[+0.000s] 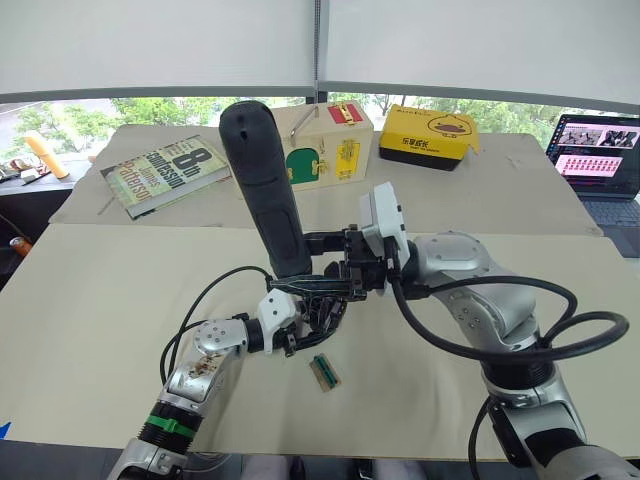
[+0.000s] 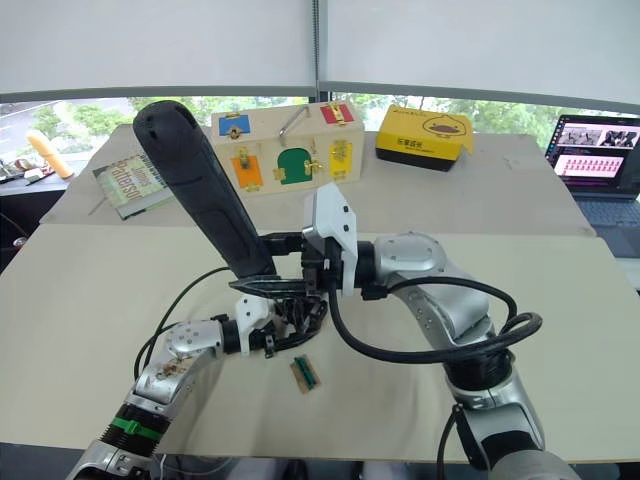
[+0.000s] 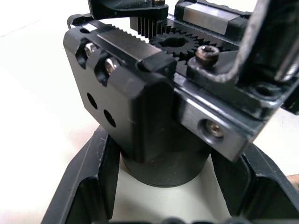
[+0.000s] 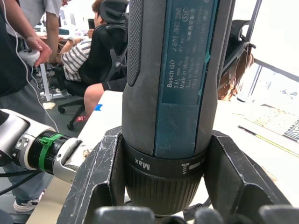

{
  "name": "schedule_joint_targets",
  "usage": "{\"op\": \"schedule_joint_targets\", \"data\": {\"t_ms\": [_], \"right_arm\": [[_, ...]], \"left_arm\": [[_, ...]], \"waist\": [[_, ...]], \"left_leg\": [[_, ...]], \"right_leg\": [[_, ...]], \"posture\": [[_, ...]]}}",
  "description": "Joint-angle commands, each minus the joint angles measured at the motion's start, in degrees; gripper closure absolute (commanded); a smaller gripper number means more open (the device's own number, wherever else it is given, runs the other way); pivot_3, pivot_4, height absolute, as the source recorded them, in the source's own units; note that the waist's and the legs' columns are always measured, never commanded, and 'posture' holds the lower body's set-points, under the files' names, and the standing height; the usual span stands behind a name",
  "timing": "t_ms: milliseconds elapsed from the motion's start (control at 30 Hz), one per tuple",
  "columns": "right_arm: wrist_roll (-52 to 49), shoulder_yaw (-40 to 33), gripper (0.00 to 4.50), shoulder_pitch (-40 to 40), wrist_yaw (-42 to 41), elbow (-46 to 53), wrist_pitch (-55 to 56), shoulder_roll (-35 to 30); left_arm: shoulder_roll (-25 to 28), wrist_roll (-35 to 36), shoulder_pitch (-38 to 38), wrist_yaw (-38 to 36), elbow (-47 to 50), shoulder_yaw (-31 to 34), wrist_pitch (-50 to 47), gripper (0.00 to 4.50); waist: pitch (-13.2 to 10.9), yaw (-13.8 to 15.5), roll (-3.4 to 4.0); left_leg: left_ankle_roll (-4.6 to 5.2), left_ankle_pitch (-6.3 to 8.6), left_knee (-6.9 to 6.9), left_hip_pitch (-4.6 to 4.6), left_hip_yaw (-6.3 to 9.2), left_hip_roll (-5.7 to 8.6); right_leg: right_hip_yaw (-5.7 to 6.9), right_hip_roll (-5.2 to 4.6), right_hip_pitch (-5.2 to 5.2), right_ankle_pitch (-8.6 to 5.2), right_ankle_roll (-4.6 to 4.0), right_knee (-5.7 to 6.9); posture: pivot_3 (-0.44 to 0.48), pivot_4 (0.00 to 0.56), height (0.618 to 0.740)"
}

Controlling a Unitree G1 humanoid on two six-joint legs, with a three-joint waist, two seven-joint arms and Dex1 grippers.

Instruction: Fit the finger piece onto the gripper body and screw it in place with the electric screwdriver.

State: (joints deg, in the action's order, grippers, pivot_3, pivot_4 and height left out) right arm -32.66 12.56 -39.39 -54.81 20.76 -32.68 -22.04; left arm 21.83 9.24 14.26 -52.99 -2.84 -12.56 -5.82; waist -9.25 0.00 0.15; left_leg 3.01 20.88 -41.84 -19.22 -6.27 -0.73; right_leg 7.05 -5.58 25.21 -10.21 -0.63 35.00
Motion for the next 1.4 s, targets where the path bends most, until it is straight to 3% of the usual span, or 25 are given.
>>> {"op": "schedule_joint_targets", "data": {"t_ms": [33,900,1400], "right_arm": [[-0.2,-1.0,2.55,0.1,0.4,2.1,1.9,0.3],[1.6,-0.9,2.55,0.5,-0.6,0.4,3.6,0.9],[2.4,-2.5,2.55,6.2,0.1,-4.3,6.6,2.6]], "left_arm": [[0.5,-0.6,-1.8,0.0,-1.8,-1.2,-2.3,2.19],[0.5,-0.6,-1.5,0.1,-1.9,-1.1,-2.5,2.19],[0.6,-0.6,-1.5,0.1,-2.0,-1.0,-2.5,2.19]], "waist": [[0.0,0.0,0.00],[0.0,0.0,0.00],[0.0,0.0,0.01]], "left_leg": [[0.00,0.00,0.00,0.00,0.00,0.00],[0.00,0.00,0.00,0.00,0.00,0.00],[0.00,0.00,0.00,0.04,-0.01,0.00]], "right_leg": [[0.00,0.00,0.00,0.00,0.00,0.00],[0.00,0.00,0.00,0.00,0.00,0.00],[-0.01,0.01,-0.02,0.00,0.00,0.02]], "posture": [[0.000,0.150,0.740],[0.000,0.150,0.740],[0.000,0.150,0.740]]}}
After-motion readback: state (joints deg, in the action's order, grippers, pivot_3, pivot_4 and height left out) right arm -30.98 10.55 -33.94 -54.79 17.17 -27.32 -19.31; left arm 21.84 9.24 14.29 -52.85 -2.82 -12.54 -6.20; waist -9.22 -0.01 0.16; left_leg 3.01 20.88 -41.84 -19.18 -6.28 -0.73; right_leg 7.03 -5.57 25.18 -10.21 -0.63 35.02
